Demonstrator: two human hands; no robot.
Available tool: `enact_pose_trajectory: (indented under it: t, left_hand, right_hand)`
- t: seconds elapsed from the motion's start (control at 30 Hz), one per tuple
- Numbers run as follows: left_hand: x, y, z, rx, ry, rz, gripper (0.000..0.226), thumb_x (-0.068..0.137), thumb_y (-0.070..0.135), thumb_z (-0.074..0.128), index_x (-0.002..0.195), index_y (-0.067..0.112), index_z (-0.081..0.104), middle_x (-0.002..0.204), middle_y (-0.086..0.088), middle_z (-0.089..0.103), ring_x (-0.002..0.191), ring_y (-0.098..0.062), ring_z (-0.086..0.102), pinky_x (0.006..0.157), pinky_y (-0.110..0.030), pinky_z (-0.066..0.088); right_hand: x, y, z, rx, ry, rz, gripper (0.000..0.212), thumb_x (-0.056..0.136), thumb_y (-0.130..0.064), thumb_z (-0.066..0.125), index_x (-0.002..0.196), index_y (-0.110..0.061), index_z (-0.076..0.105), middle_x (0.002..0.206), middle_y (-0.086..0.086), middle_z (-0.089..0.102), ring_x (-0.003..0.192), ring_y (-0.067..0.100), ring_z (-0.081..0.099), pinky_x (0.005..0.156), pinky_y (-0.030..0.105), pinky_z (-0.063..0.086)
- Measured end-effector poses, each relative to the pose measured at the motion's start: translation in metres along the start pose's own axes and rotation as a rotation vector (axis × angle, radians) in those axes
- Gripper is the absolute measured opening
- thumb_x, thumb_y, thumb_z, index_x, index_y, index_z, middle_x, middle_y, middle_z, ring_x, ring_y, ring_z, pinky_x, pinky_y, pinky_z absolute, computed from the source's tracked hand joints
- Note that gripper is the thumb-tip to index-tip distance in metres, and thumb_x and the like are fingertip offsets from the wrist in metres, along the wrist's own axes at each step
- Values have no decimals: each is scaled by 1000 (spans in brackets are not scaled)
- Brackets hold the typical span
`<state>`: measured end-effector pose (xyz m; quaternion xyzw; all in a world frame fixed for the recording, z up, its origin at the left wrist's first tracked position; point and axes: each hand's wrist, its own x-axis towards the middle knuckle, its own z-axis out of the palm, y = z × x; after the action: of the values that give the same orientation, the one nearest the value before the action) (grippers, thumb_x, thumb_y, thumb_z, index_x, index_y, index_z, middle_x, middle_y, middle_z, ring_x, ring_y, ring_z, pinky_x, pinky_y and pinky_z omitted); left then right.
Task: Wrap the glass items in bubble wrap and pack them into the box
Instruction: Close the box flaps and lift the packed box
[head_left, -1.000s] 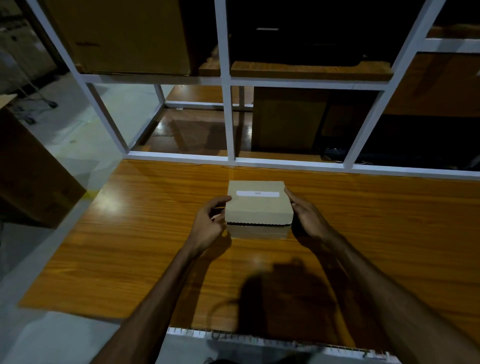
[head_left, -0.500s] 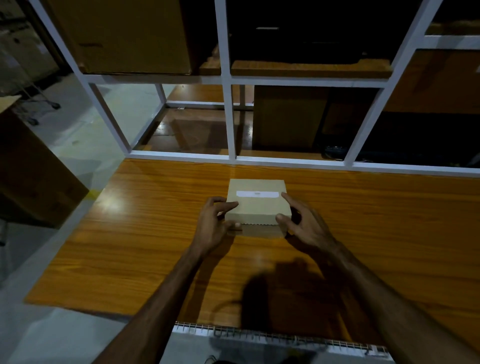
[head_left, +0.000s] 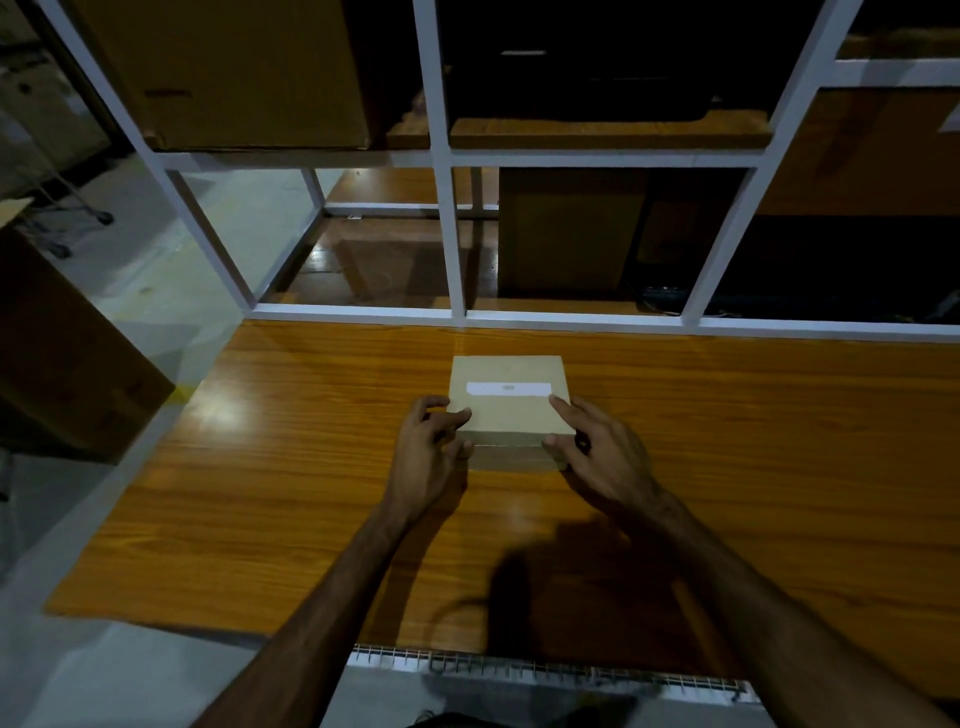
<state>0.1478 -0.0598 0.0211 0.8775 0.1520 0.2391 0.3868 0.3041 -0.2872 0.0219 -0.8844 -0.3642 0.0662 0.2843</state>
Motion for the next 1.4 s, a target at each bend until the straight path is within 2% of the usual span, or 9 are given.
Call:
enact_pose_trajectory:
  t: [0.07, 0.2, 0.4, 0.63, 0.77, 0.9, 1.23, 1.3, 1.4]
  left_hand:
    - [-3, -4, 2, -3, 5, 17, 30, 99, 3, 70, 129, 1, 71, 146, -13, 47, 125, -19, 53, 90, -11, 54]
    - [-8, -6, 6, 4, 35, 26, 35, 101, 23, 65, 131, 6, 70, 145, -9, 49, 130, -15, 49, 98, -31, 58]
    - [-17, -7, 10, 99, 21, 77, 42, 108, 34, 51, 139, 9, 64, 143, -13, 49, 126, -22, 54, 90, -42, 63]
    - [-13, -4, 3, 102, 22, 108, 35, 104, 21, 59, 133, 3, 68, 131, -10, 54, 116, -20, 56, 85, -41, 62]
    - [1, -2, -2, 16, 15, 12, 22, 94, 1, 73, 116, -2, 75, 117, 0, 52, 109, -14, 58, 85, -25, 61]
    - [7, 3, -5, -34, 38, -52, 17, 83, -14, 79, 97, -4, 77, 110, -4, 55, 97, -5, 58, 74, -10, 57]
    - [-8, -10, 2, 124, 36, 109, 15, 90, -1, 76, 105, 2, 74, 108, -6, 61, 97, -21, 63, 78, -40, 64]
    - [-11, -11, 2, 212, 29, 160, 8, 93, 3, 72, 101, 1, 74, 106, -9, 63, 93, -22, 64, 73, -45, 63]
    - [-17, -6, 0, 355, 1, 213, 29, 96, 20, 54, 106, 2, 75, 112, -13, 71, 98, -29, 70, 74, -48, 64]
  right_hand:
    - [-3, -5, -1, -8, 7, 11, 63, 103, -63, 46, 159, -37, 37, 168, 1, 33, 141, 25, 47, 109, 50, 44]
    - [-10, -8, 3, 11, 71, -33, 56, 107, -54, 48, 157, -32, 44, 166, -2, 35, 135, 18, 49, 98, 28, 44]
    - [-13, -7, 27, -48, 131, 3, 47, 108, -46, 50, 153, -33, 50, 169, 4, 28, 152, 26, 28, 117, 48, 37]
    - [-9, -9, 37, -113, 139, -106, 45, 104, -38, 58, 148, -27, 57, 162, 4, 43, 153, 29, 30, 121, 56, 32]
    - [-7, -15, 41, -90, 124, -63, 49, 103, -41, 59, 151, -32, 53, 163, -2, 39, 155, 27, 22, 123, 52, 25]
    - [-8, -17, 41, -118, 127, -62, 58, 99, -41, 66, 154, -35, 48, 164, 0, 34, 154, 28, 22, 120, 51, 29]
    - [-13, -19, 46, 220, 262, 43, 51, 95, -27, 75, 144, -24, 61, 158, -8, 41, 142, 12, 39, 103, 27, 44]
    - [-15, -14, 48, 211, 274, 0, 48, 98, -27, 72, 144, -20, 62, 159, -5, 43, 142, 11, 41, 103, 28, 47]
    - [-14, -8, 52, 174, 274, -24, 44, 100, -27, 69, 143, -20, 63, 161, -2, 43, 144, 17, 43, 106, 40, 53]
